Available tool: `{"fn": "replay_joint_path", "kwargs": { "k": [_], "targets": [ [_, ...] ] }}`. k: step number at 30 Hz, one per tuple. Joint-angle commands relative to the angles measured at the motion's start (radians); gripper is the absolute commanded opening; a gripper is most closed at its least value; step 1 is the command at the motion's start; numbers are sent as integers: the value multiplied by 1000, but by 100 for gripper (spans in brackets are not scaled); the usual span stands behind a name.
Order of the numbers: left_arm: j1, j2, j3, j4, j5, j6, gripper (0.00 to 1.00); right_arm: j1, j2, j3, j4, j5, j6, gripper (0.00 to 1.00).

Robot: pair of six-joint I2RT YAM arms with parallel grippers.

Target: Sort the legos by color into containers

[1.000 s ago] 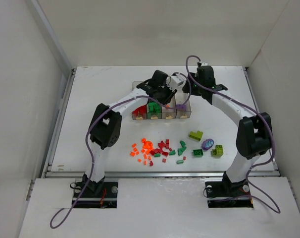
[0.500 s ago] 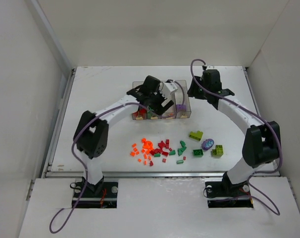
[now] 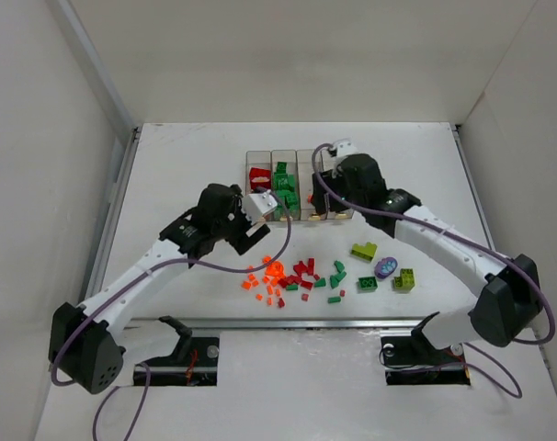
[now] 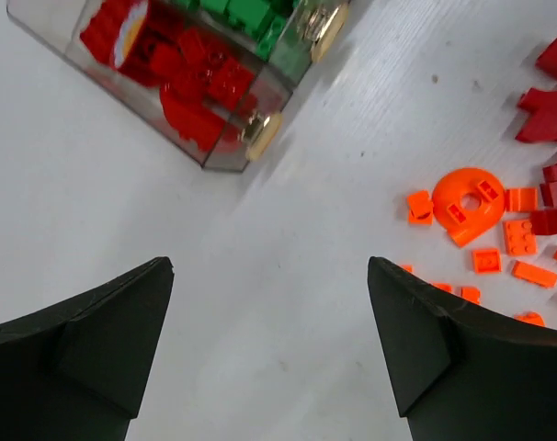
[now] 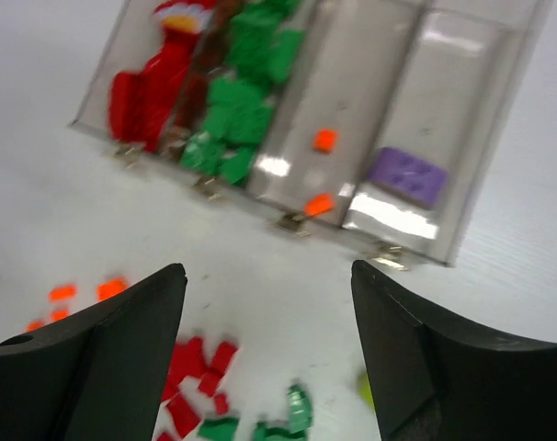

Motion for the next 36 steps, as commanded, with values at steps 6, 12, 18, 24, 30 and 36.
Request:
{"fn": "replay_joint_path", "kwargs": {
  "k": [6,12,18,24,30,36],
  "targets": [
    [-35,-200,-111,173,-565,-294,78,227,185,78,9,-148,-8,77],
    [-9,-240,-159,340,-942,-366,76,304,414,214,-19,-194,-23,73],
    [11,-279,-172,273,-939,-493,83,352,593,365,-120,-194,-23,72],
    [11,-375,-235,308,-861,-539,83,352,659,443,-223,-137,-14,73],
    [11,-458,-301,332,-833,-567,83,363,698,462,-263,-137,24,69],
    [20,-481,-346,383,-812,-587,83,395,687,426,-263,-125,75,66]
  ]
}}
